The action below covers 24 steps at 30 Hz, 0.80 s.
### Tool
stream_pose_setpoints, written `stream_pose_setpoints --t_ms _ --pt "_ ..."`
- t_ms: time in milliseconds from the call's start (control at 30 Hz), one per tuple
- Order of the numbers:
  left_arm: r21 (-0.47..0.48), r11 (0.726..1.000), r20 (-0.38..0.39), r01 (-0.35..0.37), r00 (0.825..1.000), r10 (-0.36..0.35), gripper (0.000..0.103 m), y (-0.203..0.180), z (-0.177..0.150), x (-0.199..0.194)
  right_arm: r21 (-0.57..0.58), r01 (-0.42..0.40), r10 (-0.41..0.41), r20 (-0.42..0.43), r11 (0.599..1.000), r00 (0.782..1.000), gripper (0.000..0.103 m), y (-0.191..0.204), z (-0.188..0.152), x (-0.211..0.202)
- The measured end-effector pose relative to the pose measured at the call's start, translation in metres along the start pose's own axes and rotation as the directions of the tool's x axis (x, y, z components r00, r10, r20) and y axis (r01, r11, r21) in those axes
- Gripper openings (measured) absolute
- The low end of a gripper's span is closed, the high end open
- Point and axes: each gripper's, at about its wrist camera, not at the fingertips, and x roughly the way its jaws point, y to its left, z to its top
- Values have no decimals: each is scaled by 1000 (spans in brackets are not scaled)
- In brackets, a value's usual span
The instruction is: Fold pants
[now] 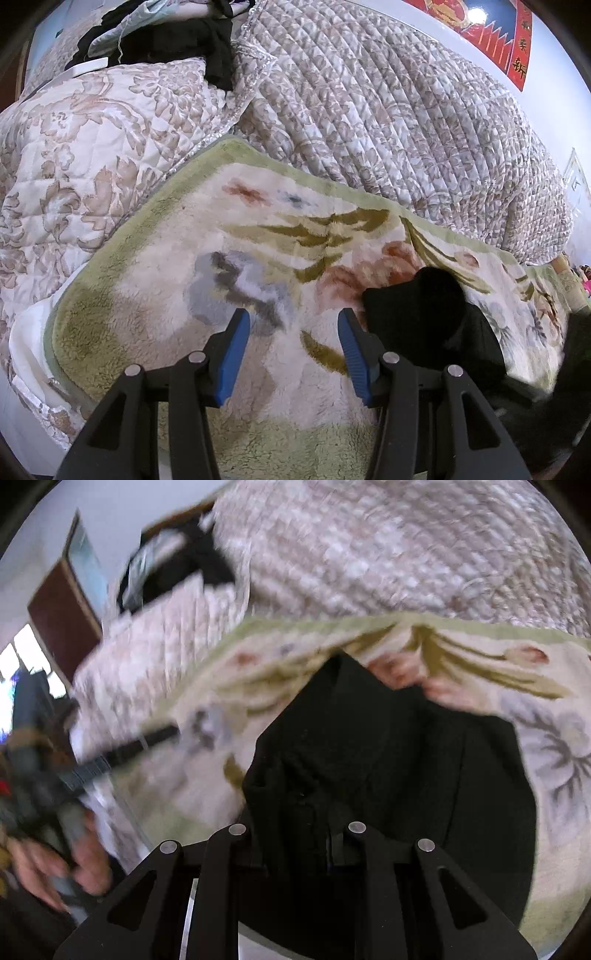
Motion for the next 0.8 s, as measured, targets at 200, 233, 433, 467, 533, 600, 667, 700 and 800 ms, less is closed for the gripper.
stream_pose_setpoints --t_ms 200,233,433,467,533,600,667,700,800 --pt "-11 1000 -11 -14 1000 14 53 3 -1 3 -41 -54 55 25 998 998 40 9 -8 -1" --pt "-12 1000 -12 -12 1000 12 53 4 -1 3 -36 -81 81 18 996 997 45 9 -9 0" --pt "9 1000 -10 3 1000 -3 53 -1 -2 4 -47 -232 234 31 971 972 55 10 -10 -21" --pt "12 1000 -9 14 1000 -14 53 -3 -1 4 -53 -243 245 45 969 968 55 8 -10 -26" --pt "17 998 -9 52 999 -52 55 -8 -1 3 -37 -246 249 96 969 964 55 -5 -12 -42" --pt "30 995 -13 91 996 -90 59 -16 -2 3 17 -185 181 135 983 974 55 -25 -15 -49" --pt "49 989 -32 141 990 -139 61 -27 -4 6 72 -93 86 103 993 991 40 -45 -19 -43" --pt "56 985 -42 163 986 -160 62 -31 -6 8 87 -50 45 55 995 997 32 -53 -23 -35" --pt "79 969 -83 235 970 -229 65 -47 -12 13 41 -26 27 -8 999 1000 17 -55 -30 -24"
